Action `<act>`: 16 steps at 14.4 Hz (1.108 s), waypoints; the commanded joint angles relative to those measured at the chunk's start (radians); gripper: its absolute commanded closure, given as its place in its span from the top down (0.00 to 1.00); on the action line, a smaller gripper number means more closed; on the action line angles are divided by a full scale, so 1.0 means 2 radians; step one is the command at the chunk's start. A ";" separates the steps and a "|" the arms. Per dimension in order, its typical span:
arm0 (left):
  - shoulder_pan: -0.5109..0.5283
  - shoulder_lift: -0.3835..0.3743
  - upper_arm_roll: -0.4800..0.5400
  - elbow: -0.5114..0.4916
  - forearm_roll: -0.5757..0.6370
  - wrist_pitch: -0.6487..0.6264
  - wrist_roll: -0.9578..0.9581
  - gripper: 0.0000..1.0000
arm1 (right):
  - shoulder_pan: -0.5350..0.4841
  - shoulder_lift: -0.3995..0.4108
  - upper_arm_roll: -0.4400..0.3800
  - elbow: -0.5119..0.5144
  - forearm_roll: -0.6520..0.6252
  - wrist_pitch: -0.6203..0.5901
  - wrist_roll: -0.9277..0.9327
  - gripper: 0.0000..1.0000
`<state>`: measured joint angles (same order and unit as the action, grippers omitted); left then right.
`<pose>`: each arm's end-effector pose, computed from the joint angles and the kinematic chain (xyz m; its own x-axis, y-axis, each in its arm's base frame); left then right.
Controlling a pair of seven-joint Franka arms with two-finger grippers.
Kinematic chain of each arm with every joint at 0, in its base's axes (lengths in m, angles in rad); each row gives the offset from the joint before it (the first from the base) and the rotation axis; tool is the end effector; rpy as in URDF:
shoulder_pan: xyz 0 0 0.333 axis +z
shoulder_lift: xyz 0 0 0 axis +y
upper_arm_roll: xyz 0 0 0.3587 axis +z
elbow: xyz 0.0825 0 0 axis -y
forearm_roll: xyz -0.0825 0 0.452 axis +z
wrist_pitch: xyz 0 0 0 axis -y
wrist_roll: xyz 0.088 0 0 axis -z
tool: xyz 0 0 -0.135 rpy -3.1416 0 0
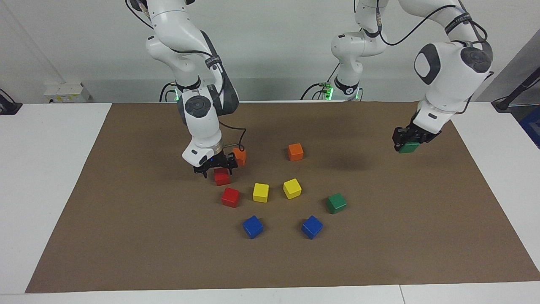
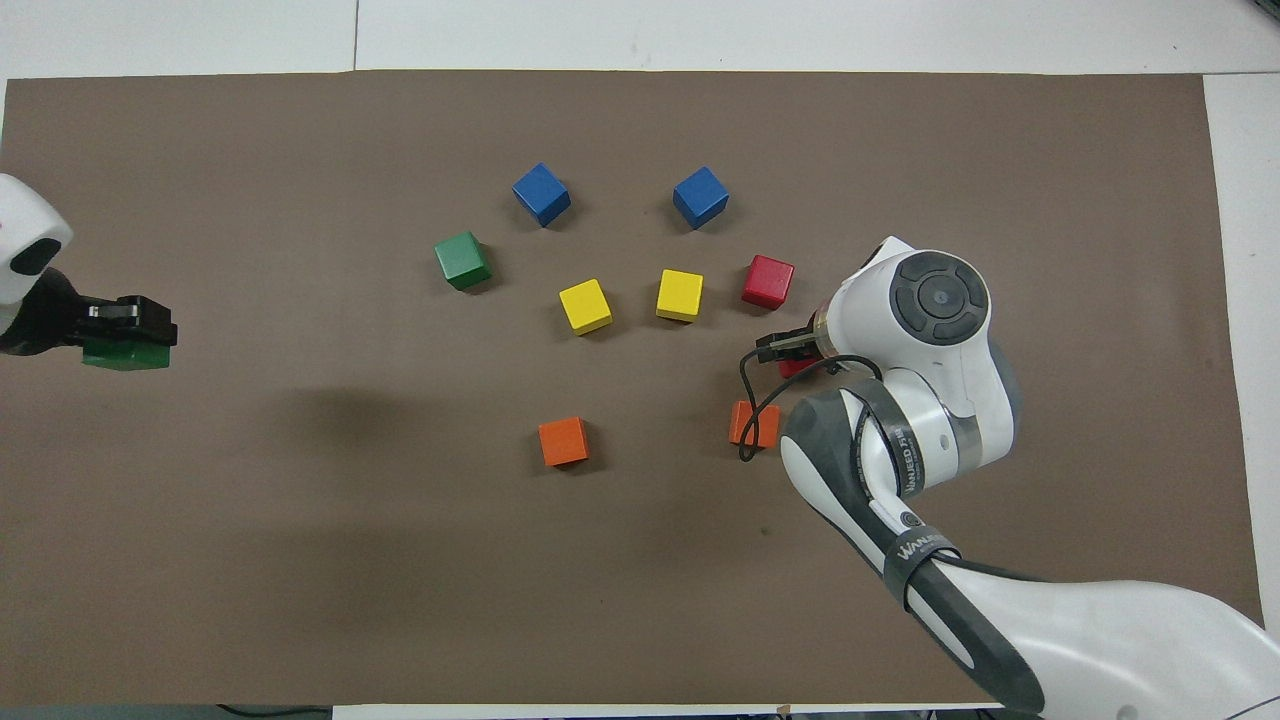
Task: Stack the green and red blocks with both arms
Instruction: 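Carry green outward with the left gripper while the right gripper carries red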
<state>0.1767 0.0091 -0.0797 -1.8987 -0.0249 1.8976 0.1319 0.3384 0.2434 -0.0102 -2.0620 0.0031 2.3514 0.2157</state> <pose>0.6235 0.0583 0.4835 0.9996 -0.0269 -0.0070 -0.0267 -0.9993 0.0254 0.6165 0.2101 0.2887 0.9929 0.1102 0.0450 0.1107 -0.9938 -0.0097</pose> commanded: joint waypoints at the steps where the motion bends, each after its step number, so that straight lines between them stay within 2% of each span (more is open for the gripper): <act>1: 0.039 -0.016 -0.005 -0.028 -0.010 0.011 0.053 0.00 | 0.000 -0.009 0.001 -0.015 0.002 0.012 0.009 1.00; 5: 0.054 -0.012 -0.005 -0.093 -0.010 0.102 0.079 0.00 | 0.001 -0.002 0.001 -0.015 0.003 0.020 0.010 0.93; 6: 0.054 -0.009 -0.005 -0.107 -0.010 0.122 0.083 0.00 | 0.001 -0.003 0.001 -0.015 0.002 0.019 0.010 0.82; 7: 0.054 -0.006 -0.005 -0.121 -0.010 0.148 0.094 0.00 | 0.001 -0.003 0.001 -0.015 0.002 0.018 0.010 0.61; 9: 0.054 0.003 -0.005 -0.134 -0.010 0.169 0.103 0.00 | 0.000 -0.002 0.001 -0.013 0.002 0.014 0.002 0.07; 10: 0.054 0.014 -0.005 -0.134 -0.009 0.179 0.114 0.00 | 0.000 -0.002 0.001 -0.007 0.002 0.008 -0.002 0.00; 14: 0.055 0.038 -0.004 -0.154 -0.010 0.242 0.140 0.00 | -0.054 -0.001 0.001 0.061 -0.003 -0.065 -0.052 0.00; 16: 0.057 0.056 -0.005 -0.162 -0.010 0.275 0.153 0.00 | -0.097 0.000 0.001 0.081 -0.004 -0.079 -0.108 0.00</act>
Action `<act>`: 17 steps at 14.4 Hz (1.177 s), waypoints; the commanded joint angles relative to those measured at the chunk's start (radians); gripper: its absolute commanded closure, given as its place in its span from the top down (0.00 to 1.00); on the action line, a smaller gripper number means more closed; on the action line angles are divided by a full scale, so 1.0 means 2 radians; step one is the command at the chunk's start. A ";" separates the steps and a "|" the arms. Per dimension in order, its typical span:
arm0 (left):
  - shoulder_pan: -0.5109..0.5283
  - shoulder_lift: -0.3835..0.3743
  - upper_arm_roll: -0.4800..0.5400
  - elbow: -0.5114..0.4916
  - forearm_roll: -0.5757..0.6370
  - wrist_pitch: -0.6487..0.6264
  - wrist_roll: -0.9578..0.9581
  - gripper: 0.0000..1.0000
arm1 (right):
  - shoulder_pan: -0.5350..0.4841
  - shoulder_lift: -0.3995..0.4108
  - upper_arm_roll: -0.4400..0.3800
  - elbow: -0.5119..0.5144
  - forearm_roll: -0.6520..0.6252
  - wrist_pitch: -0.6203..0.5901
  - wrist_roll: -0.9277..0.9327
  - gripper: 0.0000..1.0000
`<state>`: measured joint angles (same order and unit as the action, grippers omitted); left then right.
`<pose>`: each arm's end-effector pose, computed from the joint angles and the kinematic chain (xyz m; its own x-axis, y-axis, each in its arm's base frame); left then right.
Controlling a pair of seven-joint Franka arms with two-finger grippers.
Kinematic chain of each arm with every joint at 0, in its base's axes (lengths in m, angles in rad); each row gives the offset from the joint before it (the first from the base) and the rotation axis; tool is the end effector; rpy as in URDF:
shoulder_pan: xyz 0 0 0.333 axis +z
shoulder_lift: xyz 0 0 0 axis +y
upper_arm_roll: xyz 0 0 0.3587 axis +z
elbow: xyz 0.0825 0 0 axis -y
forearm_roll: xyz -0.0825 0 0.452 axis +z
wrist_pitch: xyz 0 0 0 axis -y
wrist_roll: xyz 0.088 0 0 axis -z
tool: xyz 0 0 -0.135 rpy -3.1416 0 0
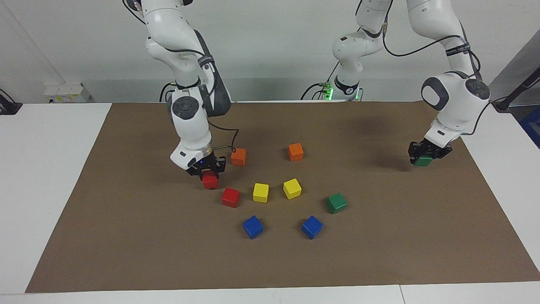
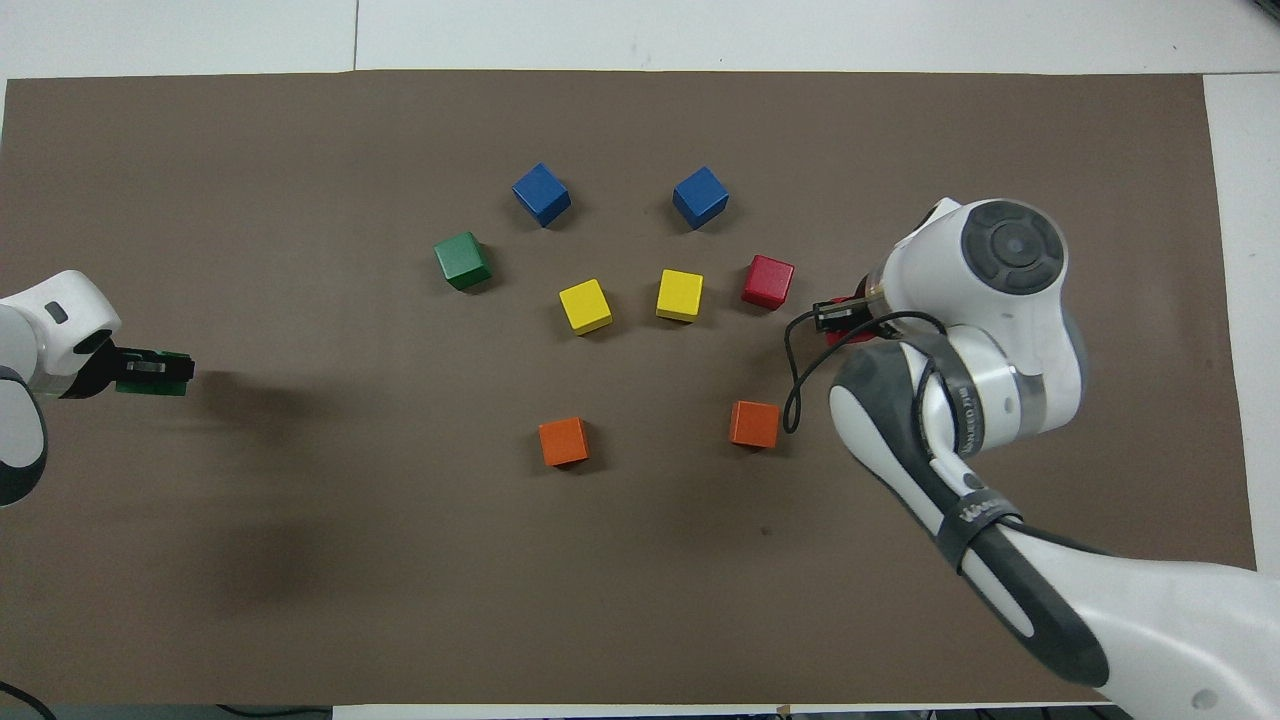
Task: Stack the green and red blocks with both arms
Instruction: 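Carry green outward with the left gripper while the right gripper carries red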
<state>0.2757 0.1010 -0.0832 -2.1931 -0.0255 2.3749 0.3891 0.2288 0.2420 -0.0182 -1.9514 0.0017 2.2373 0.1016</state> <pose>0.5992 0.1161 0.3170 0.9806 -0.1768 0.0851 -0.1770 -0.9842 -0.0052 0.6602 0.1416 0.3339 0.9931 0.1083 0.0440 0.1084 -0.9941 -0.0015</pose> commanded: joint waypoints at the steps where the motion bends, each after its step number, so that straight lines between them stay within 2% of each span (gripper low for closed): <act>1: 0.009 0.018 -0.003 -0.016 -0.010 0.048 0.029 0.00 | -0.059 0.001 0.005 0.030 -0.003 -0.022 -0.078 0.00; 8: 0.017 0.039 -0.003 -0.019 -0.010 0.070 0.035 0.00 | -0.123 0.003 0.003 0.022 -0.009 -0.010 -0.104 0.00; 11: 0.017 0.047 -0.003 -0.019 -0.010 0.078 0.036 0.00 | -0.140 0.003 0.004 0.002 -0.007 0.003 -0.105 0.00; 17: 0.017 0.051 -0.002 -0.019 -0.010 0.079 0.055 0.00 | -0.144 -0.001 0.004 -0.020 -0.007 0.025 -0.114 0.00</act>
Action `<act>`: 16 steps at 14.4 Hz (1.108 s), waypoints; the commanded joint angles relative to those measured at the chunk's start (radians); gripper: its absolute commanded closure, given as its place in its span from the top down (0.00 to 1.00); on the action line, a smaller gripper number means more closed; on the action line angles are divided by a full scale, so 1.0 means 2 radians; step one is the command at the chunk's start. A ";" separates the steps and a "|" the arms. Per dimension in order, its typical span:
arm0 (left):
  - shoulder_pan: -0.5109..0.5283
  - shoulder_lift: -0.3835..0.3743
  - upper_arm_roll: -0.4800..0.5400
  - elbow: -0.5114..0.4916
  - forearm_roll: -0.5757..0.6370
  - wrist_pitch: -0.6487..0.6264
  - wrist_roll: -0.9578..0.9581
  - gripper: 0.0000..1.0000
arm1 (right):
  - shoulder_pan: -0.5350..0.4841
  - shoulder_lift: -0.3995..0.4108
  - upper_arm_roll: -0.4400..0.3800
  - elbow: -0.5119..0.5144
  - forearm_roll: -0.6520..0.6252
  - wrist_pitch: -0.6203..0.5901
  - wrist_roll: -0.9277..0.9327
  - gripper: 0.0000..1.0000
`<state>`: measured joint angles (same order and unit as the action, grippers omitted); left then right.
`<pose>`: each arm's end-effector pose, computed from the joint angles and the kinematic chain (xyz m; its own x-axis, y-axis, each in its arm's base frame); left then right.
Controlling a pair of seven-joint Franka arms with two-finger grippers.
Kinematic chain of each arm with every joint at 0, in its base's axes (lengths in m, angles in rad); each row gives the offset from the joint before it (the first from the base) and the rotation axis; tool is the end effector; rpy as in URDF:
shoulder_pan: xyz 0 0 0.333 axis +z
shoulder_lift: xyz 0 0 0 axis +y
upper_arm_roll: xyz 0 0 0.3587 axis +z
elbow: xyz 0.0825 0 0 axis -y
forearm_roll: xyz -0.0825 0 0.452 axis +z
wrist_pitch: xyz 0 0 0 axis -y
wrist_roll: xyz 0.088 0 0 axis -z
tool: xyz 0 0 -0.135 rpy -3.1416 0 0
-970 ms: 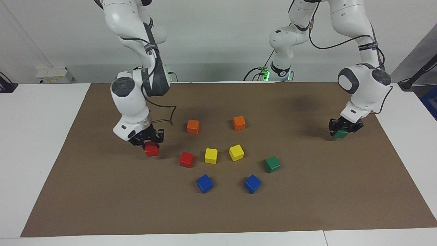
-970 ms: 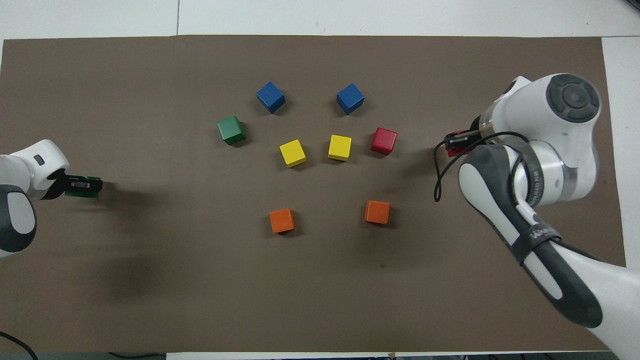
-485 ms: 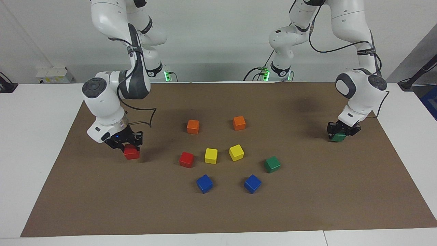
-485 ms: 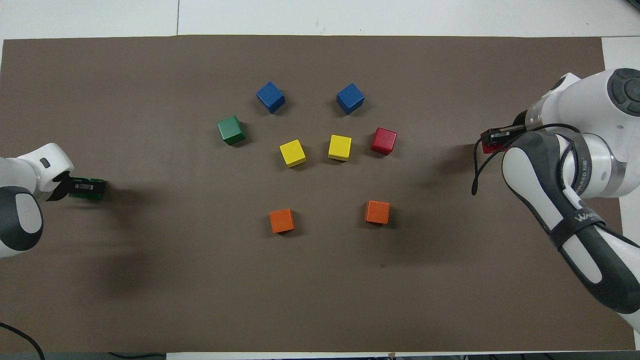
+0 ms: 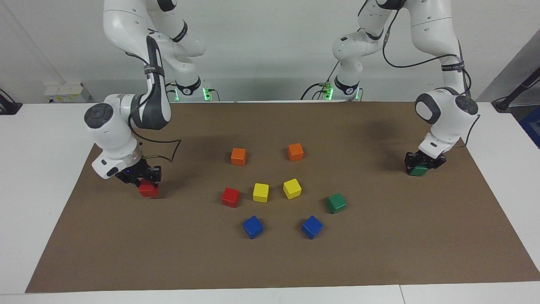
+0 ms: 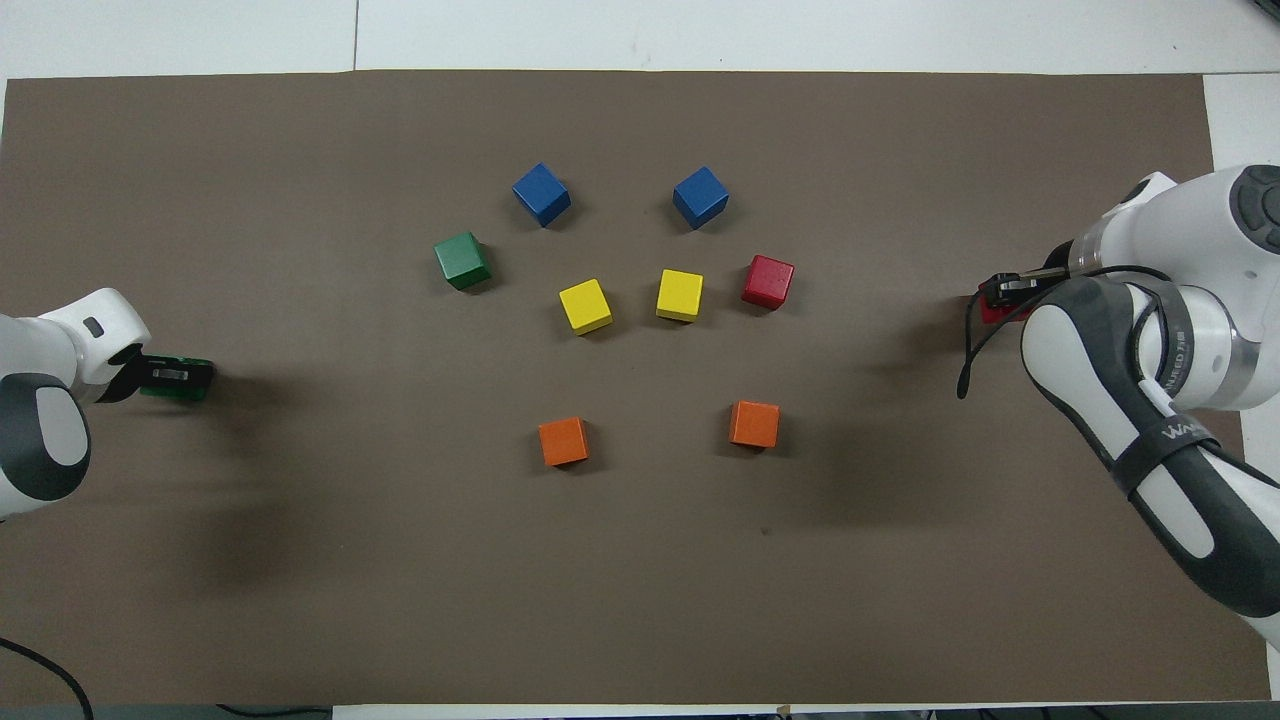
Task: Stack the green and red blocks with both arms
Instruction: 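Set green down with the left gripper while the right gripper sets red down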
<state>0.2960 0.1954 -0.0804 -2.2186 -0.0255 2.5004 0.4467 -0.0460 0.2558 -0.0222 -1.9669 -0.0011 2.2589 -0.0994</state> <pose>0.5981 0.1305 0.2597 0.9740 -0.2071 0.0920 -0.2072 -0.9783 -0.0080 0.6712 -0.0455 0.3188 0.9988 0.0329 0.0354 0.0325 -0.9994 0.0101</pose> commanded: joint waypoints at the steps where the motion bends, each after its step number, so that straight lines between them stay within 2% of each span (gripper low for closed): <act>1: 0.007 0.004 -0.004 -0.007 -0.010 0.015 0.031 0.03 | -0.006 -0.007 0.006 -0.017 -0.006 0.024 -0.014 0.00; 2: 0.007 0.004 -0.004 -0.007 -0.010 0.016 0.035 0.66 | -0.006 -0.007 0.006 -0.022 -0.006 0.032 -0.015 0.00; 3: 0.008 0.004 -0.004 -0.007 -0.010 0.015 0.035 1.00 | -0.005 -0.007 0.006 -0.026 -0.006 0.036 -0.014 0.00; 9: 0.009 0.002 -0.004 0.011 -0.010 -0.004 0.034 1.00 | 0.001 -0.009 0.006 -0.039 -0.006 0.049 -0.012 0.00; 14: -0.019 0.008 -0.007 0.167 -0.010 -0.182 0.017 1.00 | 0.001 -0.004 0.006 -0.044 -0.006 0.057 -0.012 0.00; 16: -0.047 0.008 -0.007 0.196 -0.010 -0.207 -0.061 1.00 | 0.001 -0.004 0.006 -0.050 -0.006 0.069 -0.012 0.00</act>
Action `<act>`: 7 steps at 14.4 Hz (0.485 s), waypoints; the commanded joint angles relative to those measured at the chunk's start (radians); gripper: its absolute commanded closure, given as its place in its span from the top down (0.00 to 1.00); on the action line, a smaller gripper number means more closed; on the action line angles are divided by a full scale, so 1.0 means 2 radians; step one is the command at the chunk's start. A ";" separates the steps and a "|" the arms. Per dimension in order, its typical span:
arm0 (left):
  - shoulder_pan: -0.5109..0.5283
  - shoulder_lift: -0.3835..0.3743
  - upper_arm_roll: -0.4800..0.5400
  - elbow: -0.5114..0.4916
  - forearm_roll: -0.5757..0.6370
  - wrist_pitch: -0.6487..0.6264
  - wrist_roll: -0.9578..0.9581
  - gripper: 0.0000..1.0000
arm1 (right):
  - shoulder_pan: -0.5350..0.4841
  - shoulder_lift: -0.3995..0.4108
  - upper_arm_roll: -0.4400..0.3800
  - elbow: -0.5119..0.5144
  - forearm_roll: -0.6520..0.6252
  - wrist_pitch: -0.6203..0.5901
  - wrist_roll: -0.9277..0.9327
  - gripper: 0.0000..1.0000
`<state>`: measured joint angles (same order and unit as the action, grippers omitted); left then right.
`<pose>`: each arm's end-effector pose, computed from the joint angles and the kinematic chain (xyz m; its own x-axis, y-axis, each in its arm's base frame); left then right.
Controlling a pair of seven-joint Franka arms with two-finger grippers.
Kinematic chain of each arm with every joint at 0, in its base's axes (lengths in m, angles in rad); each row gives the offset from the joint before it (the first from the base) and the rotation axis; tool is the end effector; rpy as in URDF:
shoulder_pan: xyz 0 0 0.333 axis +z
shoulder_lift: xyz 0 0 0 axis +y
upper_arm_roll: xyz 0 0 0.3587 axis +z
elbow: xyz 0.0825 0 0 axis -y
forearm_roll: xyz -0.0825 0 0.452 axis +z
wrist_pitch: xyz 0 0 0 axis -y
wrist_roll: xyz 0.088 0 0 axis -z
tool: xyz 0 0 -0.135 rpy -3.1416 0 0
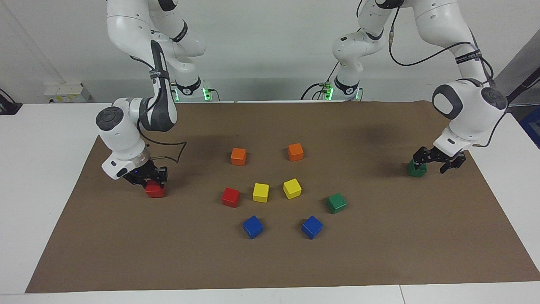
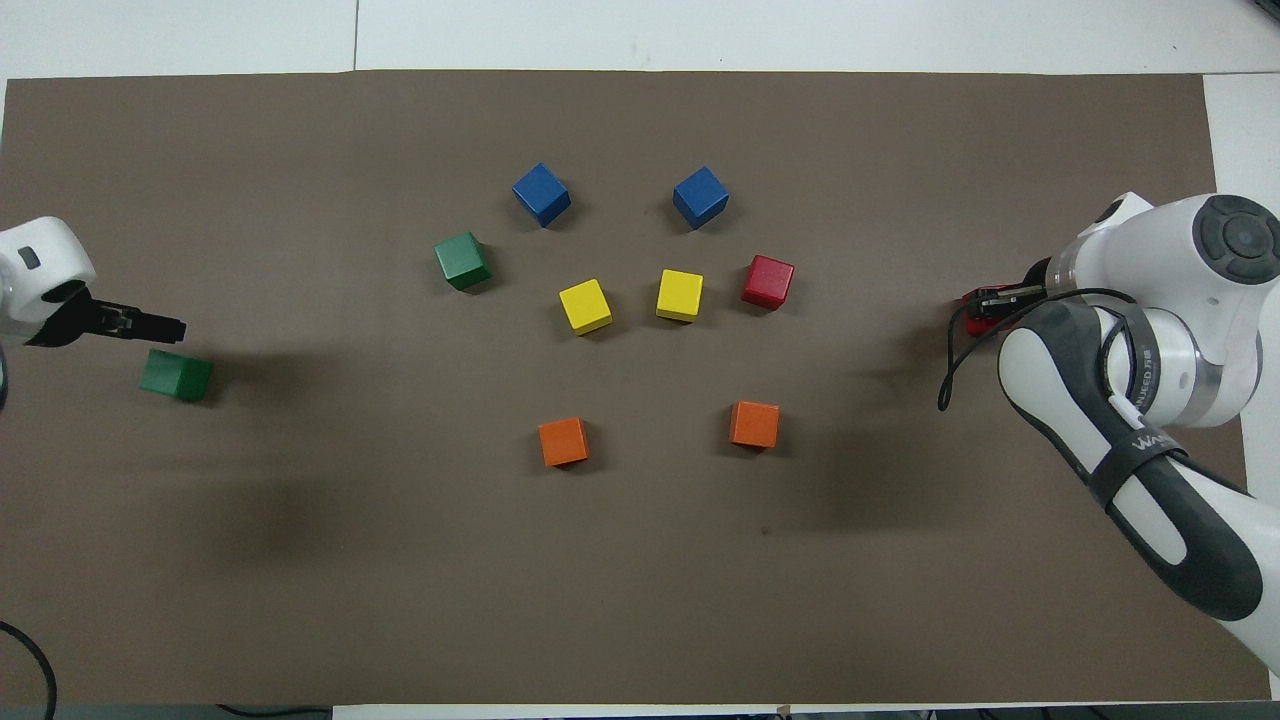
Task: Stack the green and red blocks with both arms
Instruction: 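Set green down with the left gripper while the right gripper sets red down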
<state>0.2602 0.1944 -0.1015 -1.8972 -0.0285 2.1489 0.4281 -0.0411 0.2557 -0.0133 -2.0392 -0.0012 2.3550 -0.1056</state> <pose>0.6703 0.1078 0.3866 0.9661 -0.2482 0.0709 -0.2499 -0.9681 0.0163 0.6588 -0.0358 0.2921 0.9968 0.0528 0.0593 0.0522 -0.9986 0.0106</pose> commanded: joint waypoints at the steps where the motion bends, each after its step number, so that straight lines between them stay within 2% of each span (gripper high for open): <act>1: -0.055 0.009 0.005 0.049 -0.008 -0.040 -0.111 1.00 | -0.002 -0.004 0.001 -0.015 -0.006 0.022 -0.009 0.00; 4: -0.121 0.025 0.005 0.096 -0.003 -0.057 -0.291 1.00 | -0.002 -0.002 0.002 -0.015 -0.006 0.023 -0.007 0.00; 7: -0.169 0.045 0.006 0.142 -0.004 -0.082 -0.405 1.00 | -0.001 -0.001 0.001 -0.019 -0.006 0.030 -0.007 0.00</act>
<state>-0.0323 0.2259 -0.1082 -1.7107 -0.0306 2.0442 -0.2678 -0.0411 0.2563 -0.0122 -2.0575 -0.0012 2.3773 -0.1056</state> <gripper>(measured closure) 0.000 0.454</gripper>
